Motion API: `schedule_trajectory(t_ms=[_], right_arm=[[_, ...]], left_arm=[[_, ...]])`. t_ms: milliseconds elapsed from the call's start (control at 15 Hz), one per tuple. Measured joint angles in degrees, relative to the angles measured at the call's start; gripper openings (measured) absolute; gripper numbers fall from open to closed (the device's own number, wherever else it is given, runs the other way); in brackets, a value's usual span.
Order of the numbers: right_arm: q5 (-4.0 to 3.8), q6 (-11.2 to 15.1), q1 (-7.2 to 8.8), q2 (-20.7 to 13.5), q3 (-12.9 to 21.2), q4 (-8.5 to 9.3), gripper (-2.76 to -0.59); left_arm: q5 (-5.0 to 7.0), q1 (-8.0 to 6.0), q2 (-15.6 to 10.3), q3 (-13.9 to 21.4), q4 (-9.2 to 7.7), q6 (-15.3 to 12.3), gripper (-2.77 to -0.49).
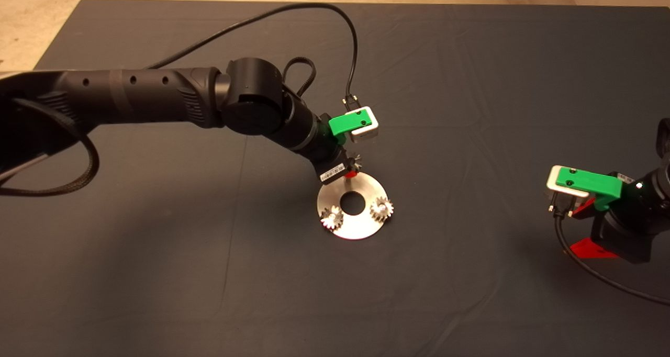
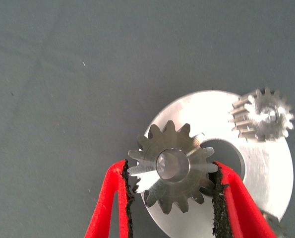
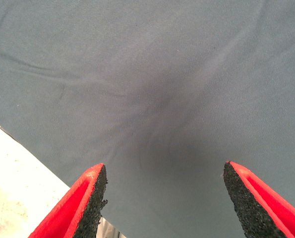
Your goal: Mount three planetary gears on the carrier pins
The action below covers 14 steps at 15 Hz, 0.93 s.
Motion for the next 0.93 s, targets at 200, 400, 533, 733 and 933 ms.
schedule_trajectory(t_ms=[200, 400, 533, 733, 933], right_arm=[[0.04, -0.11, 0.00, 0.00, -0.09, 0.00, -1.62], [0.04, -0.13, 0.00, 0.00, -0.41, 0.00, -1.62], [0.04, -0.16, 0.00, 0.00, -0.63, 0.00, -1.62], [0.04, -0.16, 0.02, 0.00, -0.91, 0.00, -1.62], [0.09, -0.17, 0.02, -0.19, -0.99, 0.00, -1.62]], left_arm=[[-1.27, 0.02, 0.00, -0.69, 0.00, 0.00, -2.57], [-1.80, 0.18, 0.00, -0.76, 0.00, -0.01, -2.57], [-2.65, 1.30, -0.05, -0.74, 0.00, -0.06, -2.57], [-5.12, 3.14, -0.33, -0.69, 0.00, -0.28, -2.57], [-5.60, 3.34, -0.33, -0.69, 0.02, -0.30, -2.57]])
